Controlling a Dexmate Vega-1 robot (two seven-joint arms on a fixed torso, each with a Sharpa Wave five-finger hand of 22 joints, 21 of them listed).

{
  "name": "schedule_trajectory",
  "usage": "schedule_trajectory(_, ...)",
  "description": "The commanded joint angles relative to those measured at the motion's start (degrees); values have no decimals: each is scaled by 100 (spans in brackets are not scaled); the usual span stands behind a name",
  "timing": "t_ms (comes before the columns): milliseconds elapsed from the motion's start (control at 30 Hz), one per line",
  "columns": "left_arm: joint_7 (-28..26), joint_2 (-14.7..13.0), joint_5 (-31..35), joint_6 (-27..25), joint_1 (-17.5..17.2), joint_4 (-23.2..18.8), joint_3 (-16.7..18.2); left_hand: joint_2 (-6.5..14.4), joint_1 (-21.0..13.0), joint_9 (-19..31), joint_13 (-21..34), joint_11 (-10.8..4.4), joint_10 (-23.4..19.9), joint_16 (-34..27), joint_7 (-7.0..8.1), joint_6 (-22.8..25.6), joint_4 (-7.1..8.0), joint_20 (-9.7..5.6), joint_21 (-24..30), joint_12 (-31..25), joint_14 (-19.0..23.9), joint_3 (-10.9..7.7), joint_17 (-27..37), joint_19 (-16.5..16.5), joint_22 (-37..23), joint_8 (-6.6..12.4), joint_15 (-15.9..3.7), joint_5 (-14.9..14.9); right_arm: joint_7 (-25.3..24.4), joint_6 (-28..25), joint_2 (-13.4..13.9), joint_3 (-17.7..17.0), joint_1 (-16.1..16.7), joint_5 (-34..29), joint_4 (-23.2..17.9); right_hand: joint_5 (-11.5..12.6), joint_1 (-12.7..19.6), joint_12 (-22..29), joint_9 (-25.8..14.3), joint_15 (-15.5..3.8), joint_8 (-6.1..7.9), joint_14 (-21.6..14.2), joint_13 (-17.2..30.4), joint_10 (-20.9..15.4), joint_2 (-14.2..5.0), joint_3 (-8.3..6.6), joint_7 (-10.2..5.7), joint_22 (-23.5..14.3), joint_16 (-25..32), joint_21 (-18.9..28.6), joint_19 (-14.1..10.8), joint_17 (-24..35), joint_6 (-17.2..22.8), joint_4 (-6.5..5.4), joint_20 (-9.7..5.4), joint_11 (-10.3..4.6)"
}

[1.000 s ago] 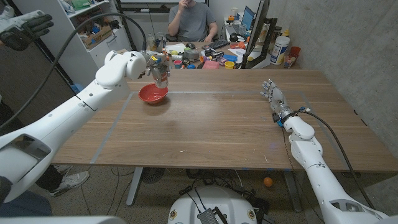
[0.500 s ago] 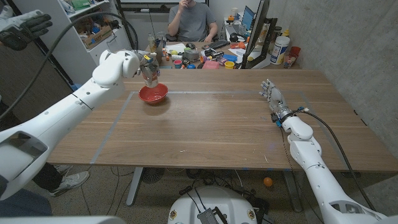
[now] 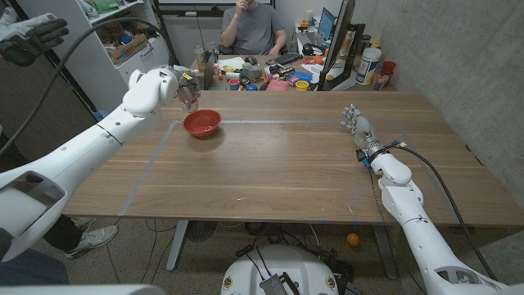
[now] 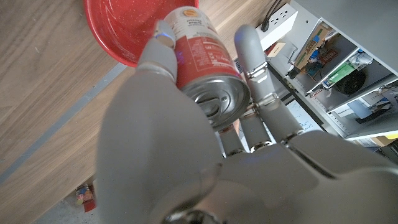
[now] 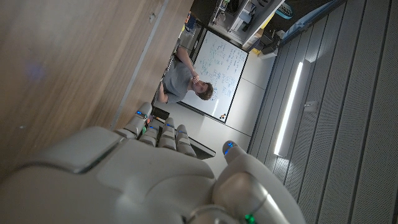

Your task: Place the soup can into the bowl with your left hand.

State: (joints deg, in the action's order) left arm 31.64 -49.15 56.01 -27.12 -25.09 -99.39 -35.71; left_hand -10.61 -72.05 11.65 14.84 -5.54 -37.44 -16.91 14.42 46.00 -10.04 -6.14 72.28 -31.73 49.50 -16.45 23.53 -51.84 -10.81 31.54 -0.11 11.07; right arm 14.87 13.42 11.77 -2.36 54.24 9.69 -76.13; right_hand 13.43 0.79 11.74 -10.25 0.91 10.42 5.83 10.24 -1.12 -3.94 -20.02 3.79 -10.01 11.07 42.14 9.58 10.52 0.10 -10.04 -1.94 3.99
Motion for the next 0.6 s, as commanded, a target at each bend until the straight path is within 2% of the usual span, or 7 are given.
schedule_trajectory(33,-652,248,-175,140,102,475,-184,1125,-1068,13,1298,-460,-607,47,-1265,1354,216,-530,47,-1043,2129,-281,23,137,-4,-6,-1344,14,-12,-40,36,44,-18,-32,-12,47,22,20,-21,-8,41,-17,28,-52,-561,-45,45,-8,-4,-31,130,12,31,-3,-96,19)
schedule_trajectory(600,-651,794,-619,338,607,1474,-801,1117,-1043,17,1299,-458,-635,81,-1283,1373,233,-521,81,-1046,2152,-309,45,185,4,-60,-1346,9,-9,-24,81,43,-83,-44,91,48,22,17,-21,-7,38,-24,28,-45,-558,-47,44,-9,-5,-57,116,11,25,-2,-98,8)
